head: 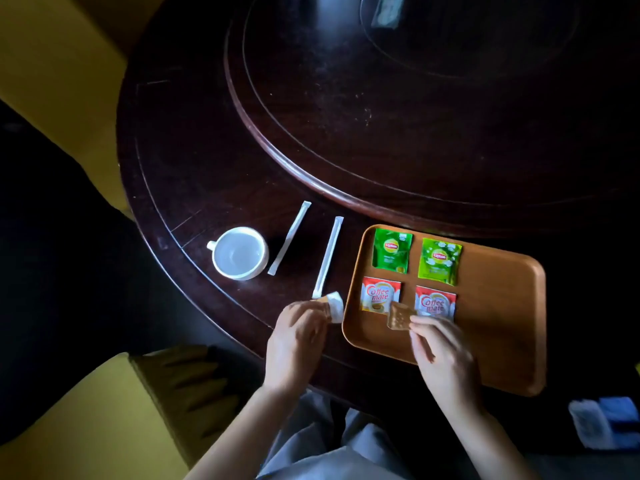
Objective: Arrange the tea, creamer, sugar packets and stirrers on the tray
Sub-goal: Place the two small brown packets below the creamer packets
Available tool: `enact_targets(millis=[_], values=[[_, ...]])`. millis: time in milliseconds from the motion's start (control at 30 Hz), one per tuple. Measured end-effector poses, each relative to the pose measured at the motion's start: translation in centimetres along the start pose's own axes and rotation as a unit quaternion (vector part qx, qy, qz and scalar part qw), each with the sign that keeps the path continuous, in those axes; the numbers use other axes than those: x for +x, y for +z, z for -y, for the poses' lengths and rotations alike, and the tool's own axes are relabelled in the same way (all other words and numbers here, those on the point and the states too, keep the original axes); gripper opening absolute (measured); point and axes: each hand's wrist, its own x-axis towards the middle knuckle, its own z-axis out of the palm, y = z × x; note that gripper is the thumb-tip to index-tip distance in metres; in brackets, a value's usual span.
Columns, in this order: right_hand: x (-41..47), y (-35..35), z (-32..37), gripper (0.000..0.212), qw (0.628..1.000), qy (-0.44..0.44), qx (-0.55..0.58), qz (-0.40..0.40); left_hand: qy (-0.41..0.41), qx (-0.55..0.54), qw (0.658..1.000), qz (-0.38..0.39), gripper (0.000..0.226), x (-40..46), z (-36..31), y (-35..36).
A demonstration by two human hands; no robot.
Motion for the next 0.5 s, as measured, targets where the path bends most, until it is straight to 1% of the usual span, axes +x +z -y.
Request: enact_targets(millis=[100,200,300,333,400,500], values=[[-1.9,-0.6,-2.1,0.023,0.999,-0.006,-0.032,-0.001,0.067,-0.027,0.996,0.048,0.01,-0.4,-2.1,2.2],[-3.3,-0.4,-3.4,0.032,0.999,-0.008,-0.038,0.01,0.122,-0.01,0.988,0.097,0.007,-0.4,-3.3,4.2],[-4.3,-0.2,-3.8,0.04,0.999,0.004,-0.03,0.014,0.153,0.014,0.981,0.118,0.009,-0.6,-3.4,5.3],[-4.6,-0.3,-3.6,0.042,1.0,0.008,-0.026,0.016,0.158,0.024,0.979,0.123,0.013,-0.8,-3.2,5.5],[-5.1,-0.6,-3.0,0.045,0.999,0.023,-0.033,0.018,0.16,0.039,0.976,0.143,0.028,-1.6,-2.8,5.6],[-5.9,-1.1,-1.8,0.049,0.994,0.06,-0.081,0.041,0.167,0.065,0.969,0.171,0.048,-3.3,-2.5,5.3]])
